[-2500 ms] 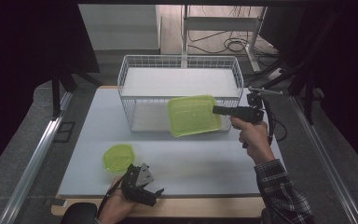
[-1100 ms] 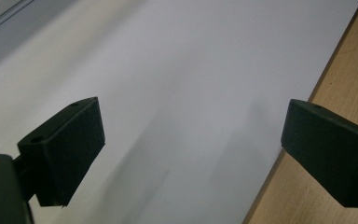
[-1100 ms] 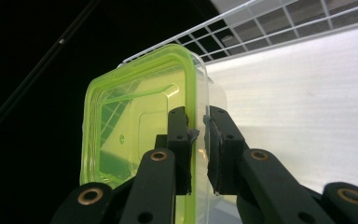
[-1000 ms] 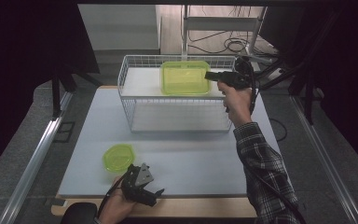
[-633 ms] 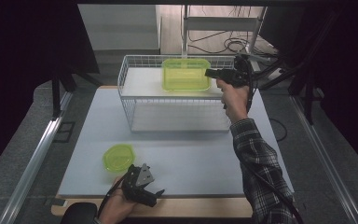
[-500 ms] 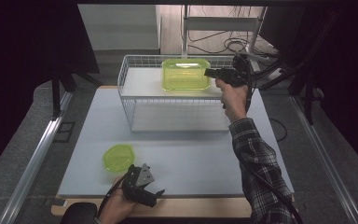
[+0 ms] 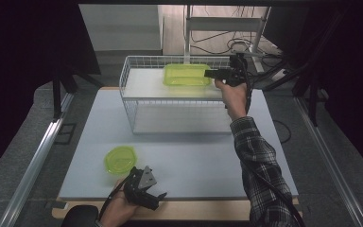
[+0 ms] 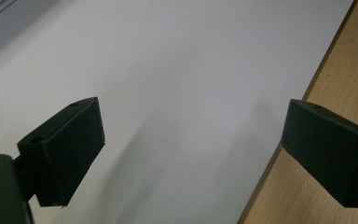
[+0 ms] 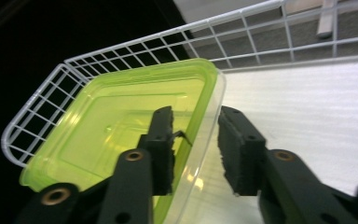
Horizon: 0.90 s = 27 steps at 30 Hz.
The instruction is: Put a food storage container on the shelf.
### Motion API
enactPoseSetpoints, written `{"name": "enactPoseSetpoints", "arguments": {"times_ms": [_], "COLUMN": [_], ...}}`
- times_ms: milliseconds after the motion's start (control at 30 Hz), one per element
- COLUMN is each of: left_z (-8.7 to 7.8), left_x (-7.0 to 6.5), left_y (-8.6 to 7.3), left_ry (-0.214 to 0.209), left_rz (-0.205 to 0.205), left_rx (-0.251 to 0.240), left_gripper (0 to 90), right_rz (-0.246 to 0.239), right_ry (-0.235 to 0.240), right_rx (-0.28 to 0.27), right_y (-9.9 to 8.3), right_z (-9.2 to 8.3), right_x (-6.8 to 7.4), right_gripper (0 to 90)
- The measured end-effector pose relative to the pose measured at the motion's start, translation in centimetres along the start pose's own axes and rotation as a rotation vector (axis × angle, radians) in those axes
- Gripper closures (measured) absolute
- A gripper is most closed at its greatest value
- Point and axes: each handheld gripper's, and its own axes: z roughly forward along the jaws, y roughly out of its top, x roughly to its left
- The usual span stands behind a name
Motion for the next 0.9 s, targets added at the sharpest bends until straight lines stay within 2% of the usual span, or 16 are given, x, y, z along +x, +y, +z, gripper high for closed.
{"name": "enactPoseSetpoints", "arguments": {"times_ms": [100,133,200,333,433,633,900], "left_z": [0.0,-0.1,-0.1,-0.4,-0.5,-0.3,-0.1], "left_x": [0.0,0.1,0.1,0.3,0.4,0.2,0.0], "left_y": [0.0,0.0,0.0,0.0,0.0,0.0,0.0], "left_ry": [-0.001,-0.006,-0.006,0.004,-0.009,-0.008,-0.013], "left_rz": [-0.002,-0.008,-0.015,-0.033,-0.049,-0.014,-0.002], "left_rx": [-0.002,-0.002,-0.007,-0.015,-0.030,-0.036,-0.023], "left_gripper": [5.9,6.0,6.0,5.8,5.7,4.8,4.3], "right_rz": [-0.021,-0.018,-0.023,-0.056,-0.088,-0.134,-0.178], "right_ry": [-0.017,0.009,0.025,0.038,0.043,0.053,0.066], "right_rx": [0.002,-0.006,-0.008,0.001,0.006,0.013,0.022], "right_y": [0.1,0.1,0.1,0.0,-0.3,-1.1,-2.2], "right_z": [0.0,-0.1,-0.3,-0.9,-1.4,-2.6,-3.6], "right_x": [0.2,0.3,0.4,0.8,1.0,1.0,1.2], "right_gripper": [57.9,53.5,49.7,42.6,37.5,31.6,26.5]}}
